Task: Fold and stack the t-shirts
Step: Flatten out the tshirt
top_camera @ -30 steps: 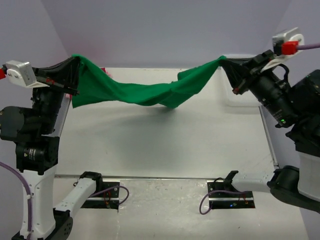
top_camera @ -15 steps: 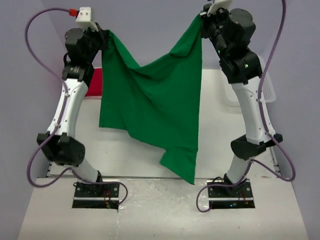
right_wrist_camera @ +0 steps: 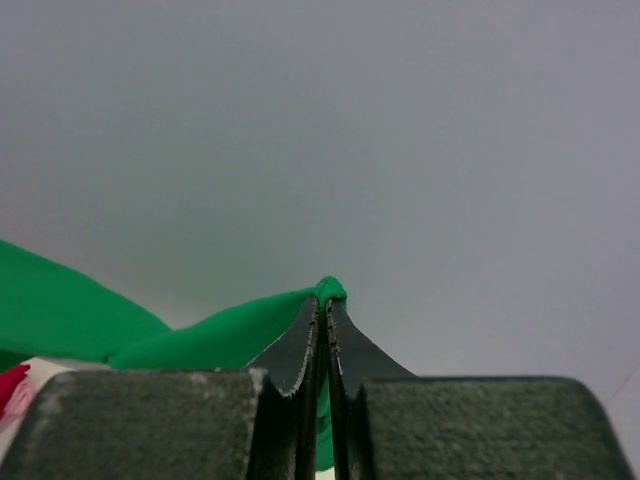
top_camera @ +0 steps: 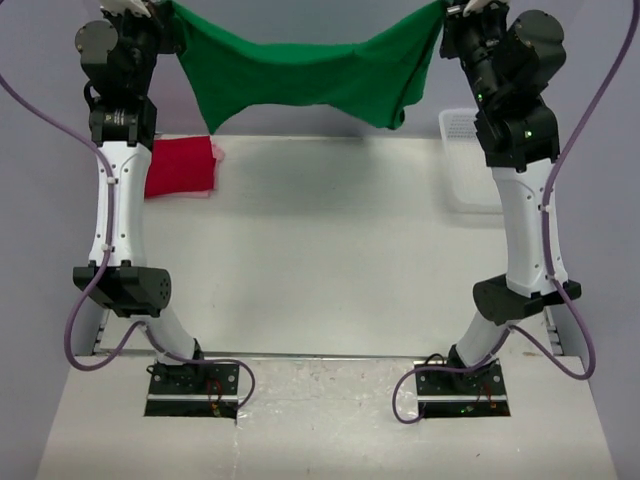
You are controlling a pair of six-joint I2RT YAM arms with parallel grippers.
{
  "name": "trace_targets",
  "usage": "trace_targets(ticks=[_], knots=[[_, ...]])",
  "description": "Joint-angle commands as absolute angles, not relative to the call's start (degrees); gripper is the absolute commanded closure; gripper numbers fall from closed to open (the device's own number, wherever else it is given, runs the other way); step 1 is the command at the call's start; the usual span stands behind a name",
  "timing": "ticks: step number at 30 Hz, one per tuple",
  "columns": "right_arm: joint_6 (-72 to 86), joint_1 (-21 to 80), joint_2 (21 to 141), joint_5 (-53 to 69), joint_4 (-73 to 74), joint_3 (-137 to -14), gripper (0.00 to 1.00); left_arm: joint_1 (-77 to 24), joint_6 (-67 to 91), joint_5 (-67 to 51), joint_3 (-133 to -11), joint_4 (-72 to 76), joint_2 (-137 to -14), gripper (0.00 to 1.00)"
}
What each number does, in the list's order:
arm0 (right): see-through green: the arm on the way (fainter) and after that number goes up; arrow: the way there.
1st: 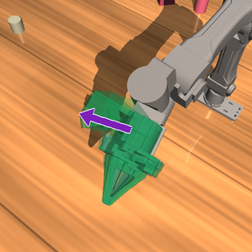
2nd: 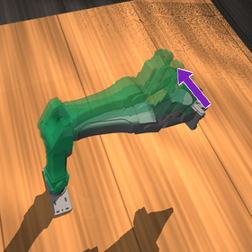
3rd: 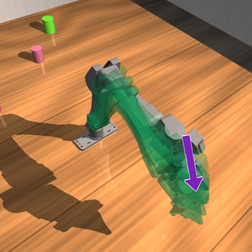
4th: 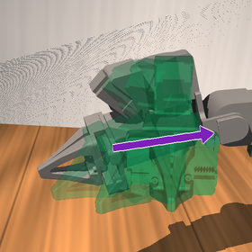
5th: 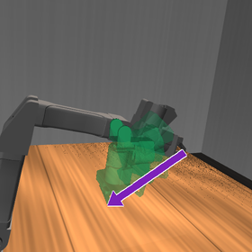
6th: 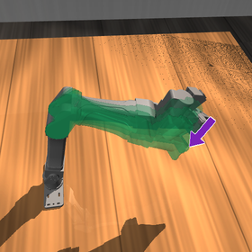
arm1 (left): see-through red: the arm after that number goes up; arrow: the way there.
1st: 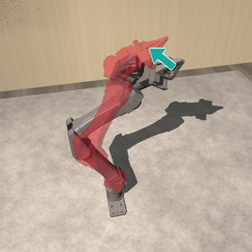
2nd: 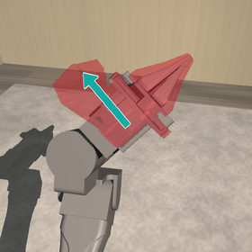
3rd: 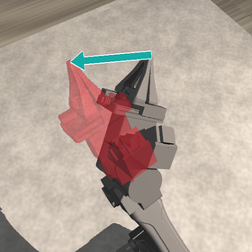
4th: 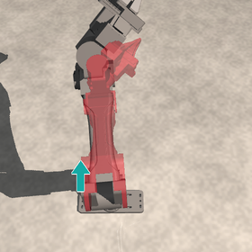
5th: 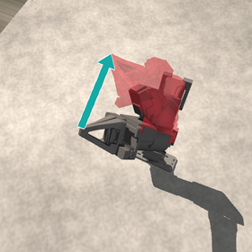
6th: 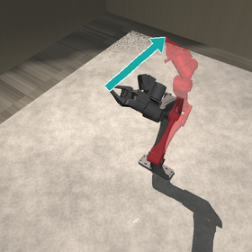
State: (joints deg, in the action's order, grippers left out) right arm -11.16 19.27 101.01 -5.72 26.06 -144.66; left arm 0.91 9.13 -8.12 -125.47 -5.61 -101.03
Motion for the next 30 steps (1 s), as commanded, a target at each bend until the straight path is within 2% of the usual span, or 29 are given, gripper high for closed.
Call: trace_targets(ticks=[1,6,8,12,15,20,25,30], knots=[[-9.76,18.11,98.35,-4.30,25.83,-141.52,1.00,1.58,7.03,-8.97,-120.27,-3.34,-97.65,1.00],[-1.18,17.49,95.02,-4.75,34.17,-119.92,1.00,1.58,6.41,-9.40,-105.94,-10.80,-95.72,0.96],[3.40,17.66,93.17,-4.66,36.90,-108.14,1.00,1.58,10.95,-10.28,-99.51,-18.17,-95.89,1.00],[14.99,20.38,86.94,-11.56,39.82,-82.62,1.00,1.41,20.73,-11.77,-78.12,-23.02,-91.17,1.00],[20.99,21.79,80.70,-12.39,41.57,-71.33,1.00,1.14,21.37,-12.66,-67.00,-26.09,-86.32,1.00],[26.71,23.12,70.86,-13.89,44.56,-62.86,1.00,0.79,21.61,-8.44,-57.86,-32.78,-80.61,1.00],[28.56,24.60,69.08,-11.60,47.19,-61.09,1.00,0.70,25.22,-15.88,-47.83,-31.03,-77.17,1.00],[30.06,26.19,67.68,-12.65,48.69,-58.36,1.00,0.62,25.05,-16.79,-45.88,-33.57,-79.63,1.00]])
